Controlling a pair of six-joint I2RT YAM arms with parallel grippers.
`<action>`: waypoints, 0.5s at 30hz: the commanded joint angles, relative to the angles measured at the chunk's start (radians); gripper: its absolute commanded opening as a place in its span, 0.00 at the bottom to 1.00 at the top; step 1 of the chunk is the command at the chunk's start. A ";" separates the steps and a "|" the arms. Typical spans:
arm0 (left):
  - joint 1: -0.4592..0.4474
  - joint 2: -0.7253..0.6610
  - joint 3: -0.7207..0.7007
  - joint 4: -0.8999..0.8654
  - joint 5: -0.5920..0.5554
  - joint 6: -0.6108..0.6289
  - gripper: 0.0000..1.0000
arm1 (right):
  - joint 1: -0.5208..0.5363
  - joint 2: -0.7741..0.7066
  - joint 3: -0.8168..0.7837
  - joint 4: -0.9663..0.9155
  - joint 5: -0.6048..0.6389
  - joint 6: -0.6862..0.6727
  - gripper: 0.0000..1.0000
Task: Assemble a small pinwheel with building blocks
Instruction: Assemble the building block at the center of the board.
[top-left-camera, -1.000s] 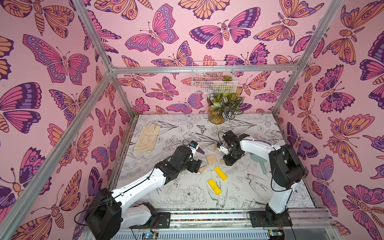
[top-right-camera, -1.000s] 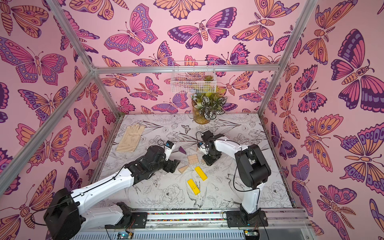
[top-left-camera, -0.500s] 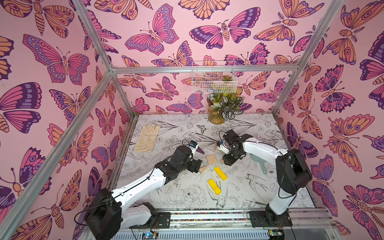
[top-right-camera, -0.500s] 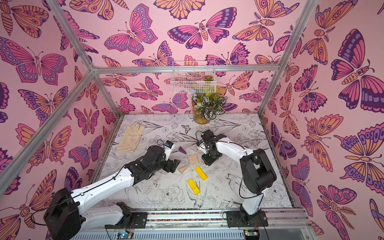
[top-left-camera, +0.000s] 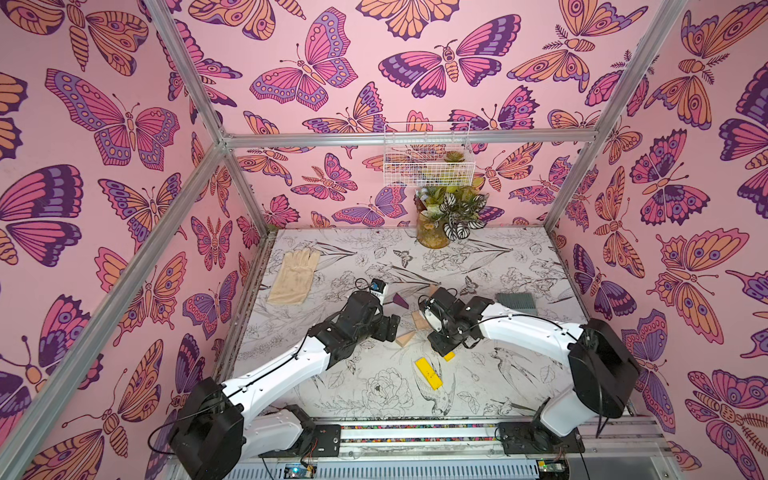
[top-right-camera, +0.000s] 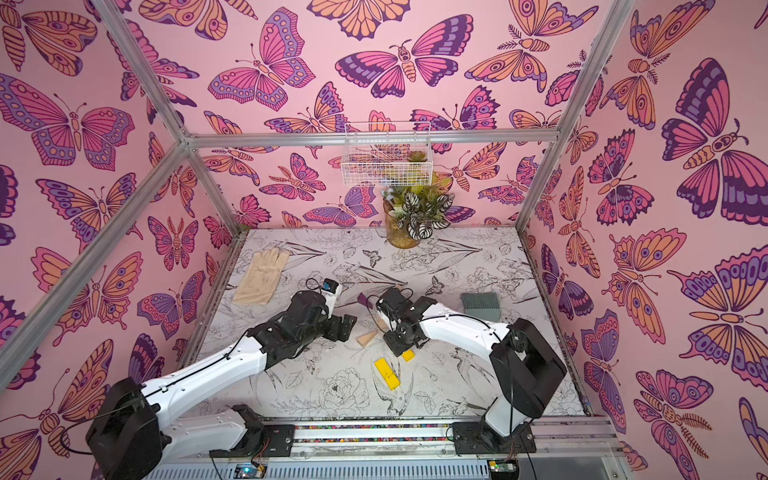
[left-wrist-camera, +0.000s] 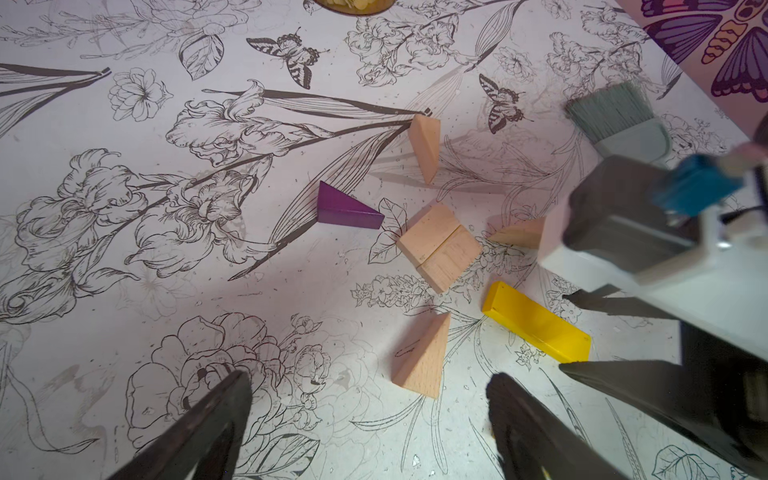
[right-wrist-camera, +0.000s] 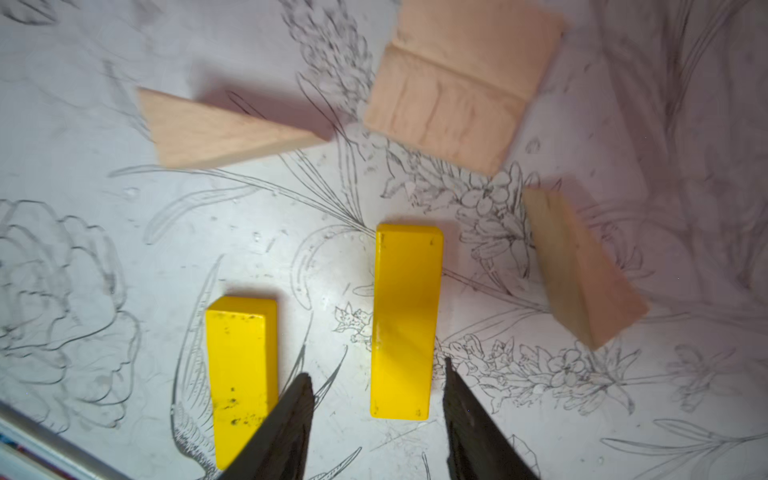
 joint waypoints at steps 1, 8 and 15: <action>0.005 -0.030 -0.025 0.016 0.010 -0.023 0.92 | 0.005 0.027 -0.014 0.080 0.075 0.157 0.54; 0.005 -0.038 -0.043 0.017 0.015 -0.034 0.92 | 0.012 0.104 0.007 0.094 0.064 0.172 0.54; 0.004 -0.038 -0.048 0.015 0.017 -0.037 0.92 | 0.015 0.127 -0.009 0.104 0.059 0.215 0.38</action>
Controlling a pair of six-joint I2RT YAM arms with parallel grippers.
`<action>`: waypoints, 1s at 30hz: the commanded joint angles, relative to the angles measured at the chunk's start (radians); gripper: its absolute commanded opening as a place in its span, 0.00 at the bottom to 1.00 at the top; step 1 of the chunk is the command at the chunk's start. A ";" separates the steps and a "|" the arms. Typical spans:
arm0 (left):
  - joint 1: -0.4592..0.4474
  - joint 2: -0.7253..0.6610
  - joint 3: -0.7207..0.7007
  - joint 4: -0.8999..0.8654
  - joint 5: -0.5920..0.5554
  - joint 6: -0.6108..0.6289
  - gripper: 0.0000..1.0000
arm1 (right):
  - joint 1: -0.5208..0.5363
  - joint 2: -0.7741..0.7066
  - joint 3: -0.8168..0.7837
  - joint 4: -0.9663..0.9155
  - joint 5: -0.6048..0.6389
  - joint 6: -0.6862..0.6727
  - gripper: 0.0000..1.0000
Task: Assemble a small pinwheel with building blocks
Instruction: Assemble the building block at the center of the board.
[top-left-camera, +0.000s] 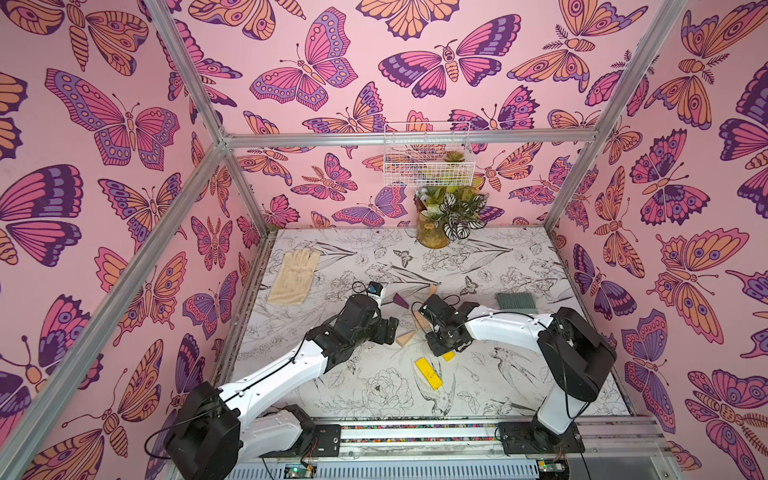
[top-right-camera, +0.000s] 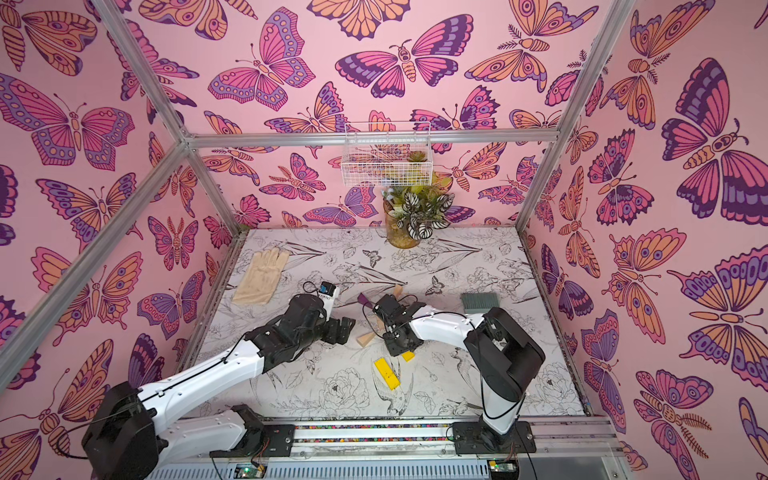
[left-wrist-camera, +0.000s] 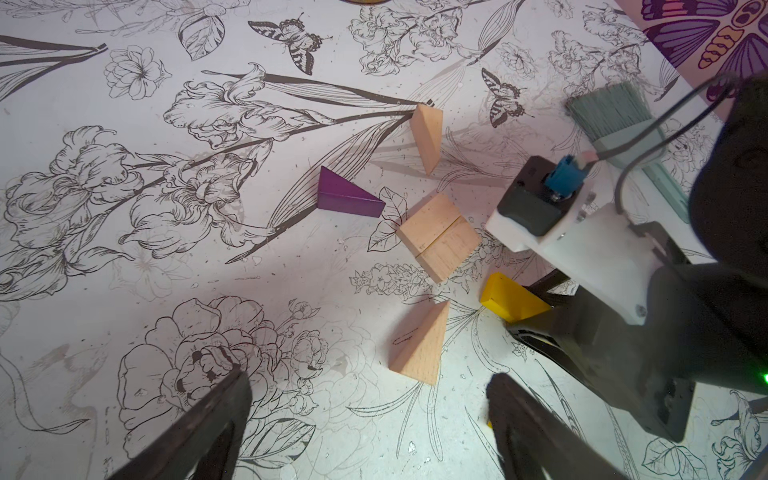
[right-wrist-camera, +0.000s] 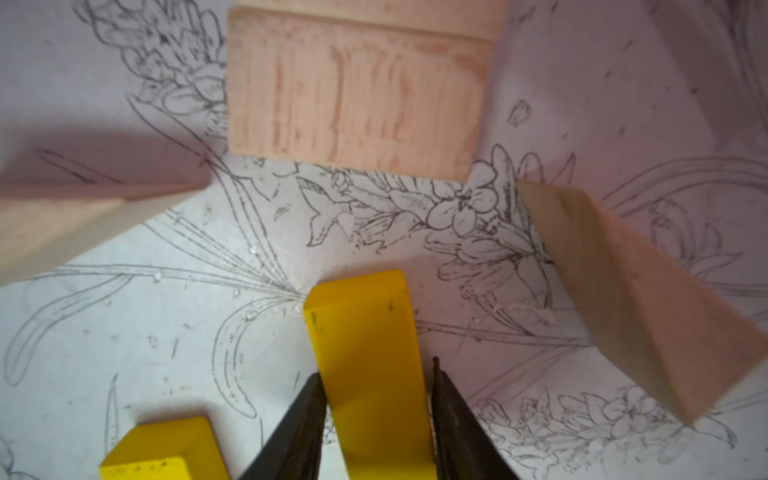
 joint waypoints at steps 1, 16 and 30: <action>0.004 -0.014 -0.020 0.016 0.011 -0.011 0.92 | 0.008 0.010 0.005 0.005 0.005 0.049 0.35; 0.005 -0.007 -0.025 0.016 0.015 -0.009 0.92 | 0.014 0.065 0.100 -0.028 0.012 0.155 0.28; 0.005 -0.001 -0.025 0.016 0.020 -0.009 0.93 | 0.013 0.107 0.138 -0.059 0.029 0.197 0.28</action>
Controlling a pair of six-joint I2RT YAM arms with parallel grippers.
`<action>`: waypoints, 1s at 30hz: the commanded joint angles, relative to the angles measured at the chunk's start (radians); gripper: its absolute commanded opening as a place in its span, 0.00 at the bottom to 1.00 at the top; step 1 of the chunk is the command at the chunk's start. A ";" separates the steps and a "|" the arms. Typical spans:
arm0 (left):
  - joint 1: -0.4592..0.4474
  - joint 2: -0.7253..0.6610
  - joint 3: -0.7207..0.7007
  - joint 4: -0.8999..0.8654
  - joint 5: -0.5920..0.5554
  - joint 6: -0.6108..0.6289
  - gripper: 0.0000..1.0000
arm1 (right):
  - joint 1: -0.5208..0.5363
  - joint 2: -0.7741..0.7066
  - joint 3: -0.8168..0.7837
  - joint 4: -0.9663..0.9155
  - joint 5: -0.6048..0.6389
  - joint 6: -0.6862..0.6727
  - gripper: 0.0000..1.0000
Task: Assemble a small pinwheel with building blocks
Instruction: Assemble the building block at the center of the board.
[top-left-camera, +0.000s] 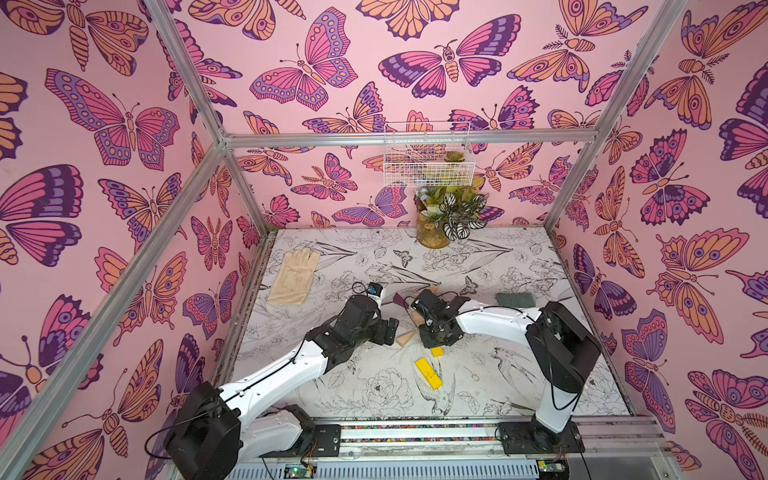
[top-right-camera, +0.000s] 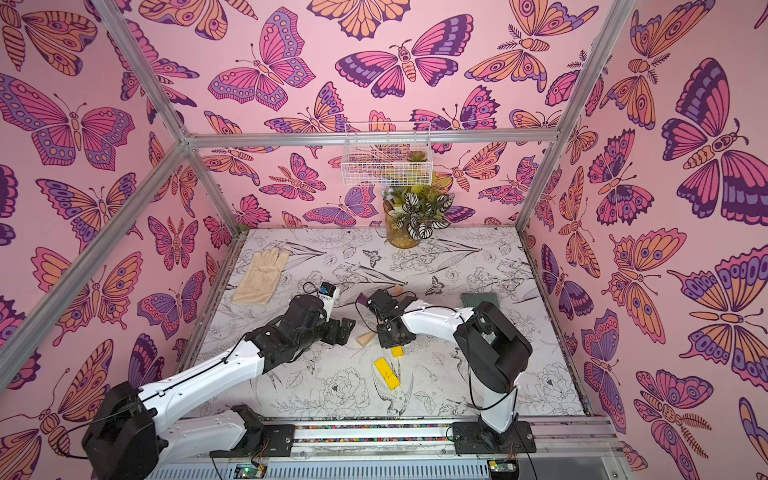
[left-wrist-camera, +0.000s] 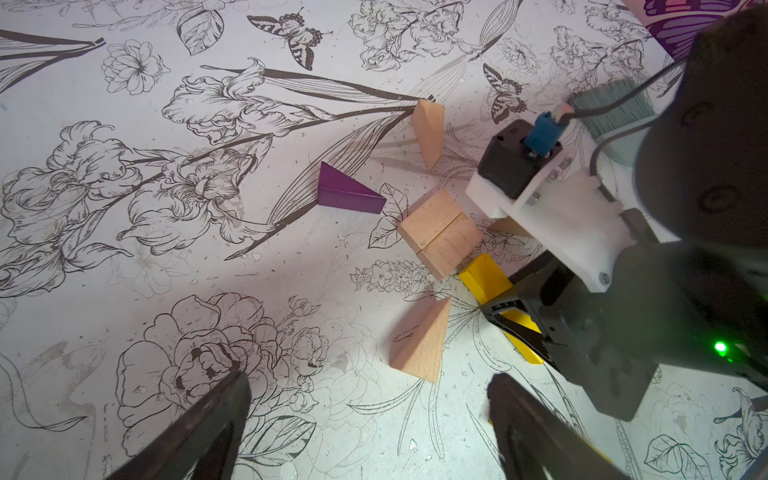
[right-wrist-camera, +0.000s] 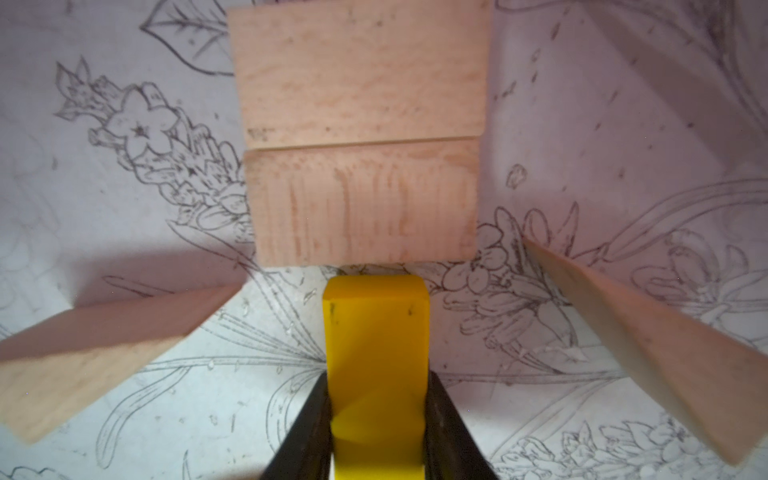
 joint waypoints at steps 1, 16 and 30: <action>0.005 -0.001 -0.019 0.014 0.019 -0.008 0.93 | 0.008 0.024 0.028 -0.039 0.023 0.023 0.28; 0.005 0.001 -0.019 0.014 0.022 -0.009 0.93 | 0.007 0.042 0.040 -0.047 0.028 0.025 0.29; 0.004 0.003 -0.023 0.015 0.022 -0.009 0.93 | 0.008 0.050 0.051 -0.054 0.027 0.020 0.41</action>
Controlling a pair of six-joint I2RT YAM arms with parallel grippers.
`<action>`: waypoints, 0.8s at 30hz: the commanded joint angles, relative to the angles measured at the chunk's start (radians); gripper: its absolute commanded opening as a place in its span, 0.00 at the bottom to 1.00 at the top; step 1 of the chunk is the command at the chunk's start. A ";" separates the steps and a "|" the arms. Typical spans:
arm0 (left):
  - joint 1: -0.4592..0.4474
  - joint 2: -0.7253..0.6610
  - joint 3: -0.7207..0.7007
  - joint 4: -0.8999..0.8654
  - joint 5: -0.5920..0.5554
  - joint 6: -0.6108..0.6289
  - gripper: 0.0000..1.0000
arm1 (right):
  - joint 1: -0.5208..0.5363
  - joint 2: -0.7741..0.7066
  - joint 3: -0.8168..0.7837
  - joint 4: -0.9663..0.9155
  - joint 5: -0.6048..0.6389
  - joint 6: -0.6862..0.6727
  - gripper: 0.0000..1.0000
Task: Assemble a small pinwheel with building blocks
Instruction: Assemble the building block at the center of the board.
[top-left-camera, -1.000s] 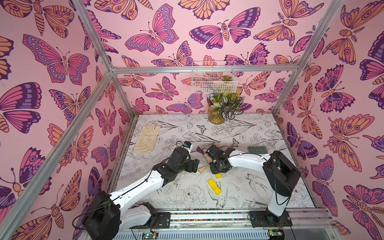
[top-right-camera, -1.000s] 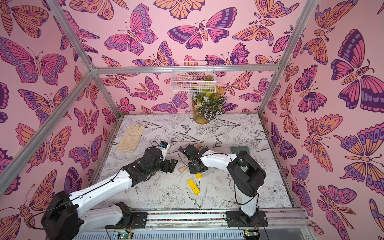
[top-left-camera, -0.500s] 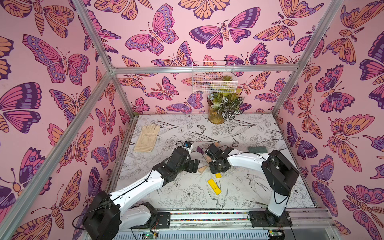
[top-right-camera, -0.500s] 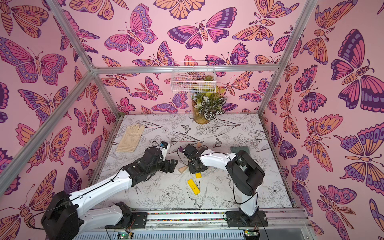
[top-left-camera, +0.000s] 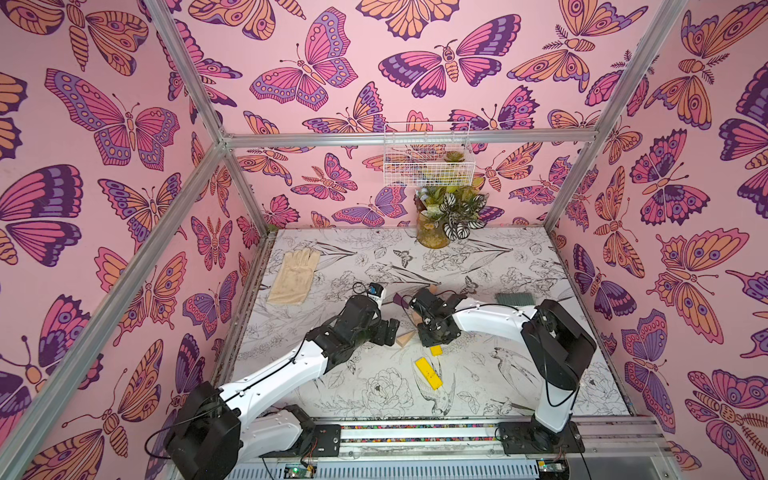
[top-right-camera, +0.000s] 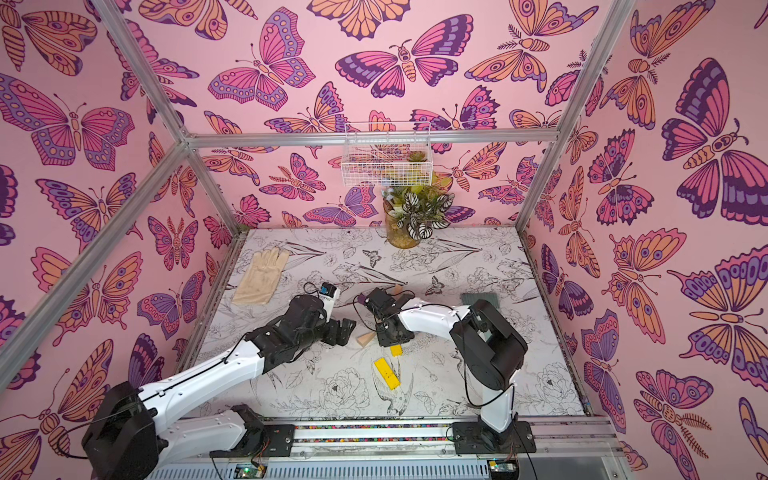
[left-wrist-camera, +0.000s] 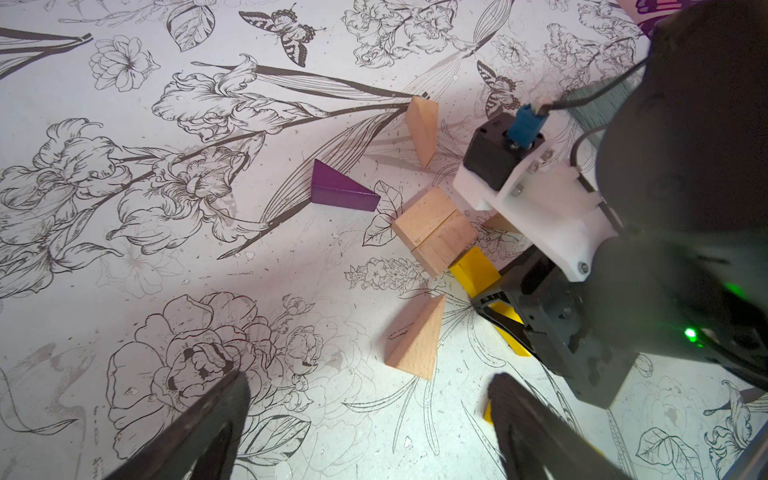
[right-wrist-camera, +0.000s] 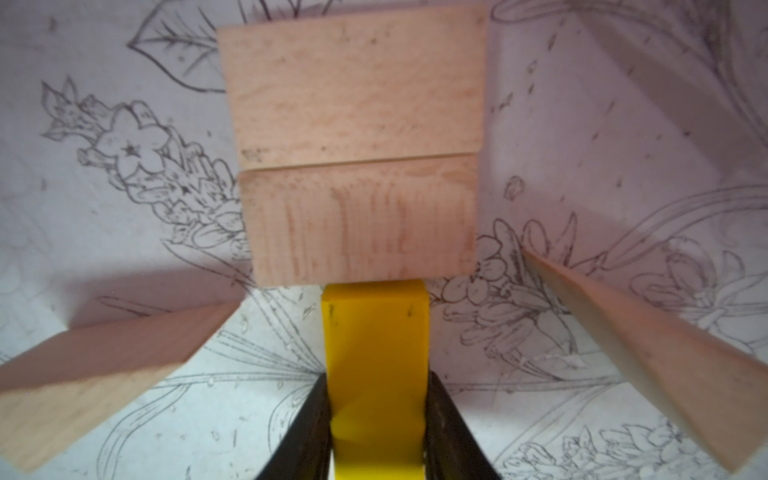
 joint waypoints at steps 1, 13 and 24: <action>0.005 0.005 -0.021 0.015 0.005 -0.009 0.93 | 0.007 0.022 0.017 -0.025 0.016 0.009 0.43; 0.005 0.007 -0.022 0.018 0.007 -0.011 0.93 | 0.008 0.009 0.017 -0.023 0.028 0.008 0.37; 0.005 0.009 -0.021 0.020 0.008 -0.012 0.94 | 0.009 0.013 0.027 -0.018 0.016 -0.004 0.34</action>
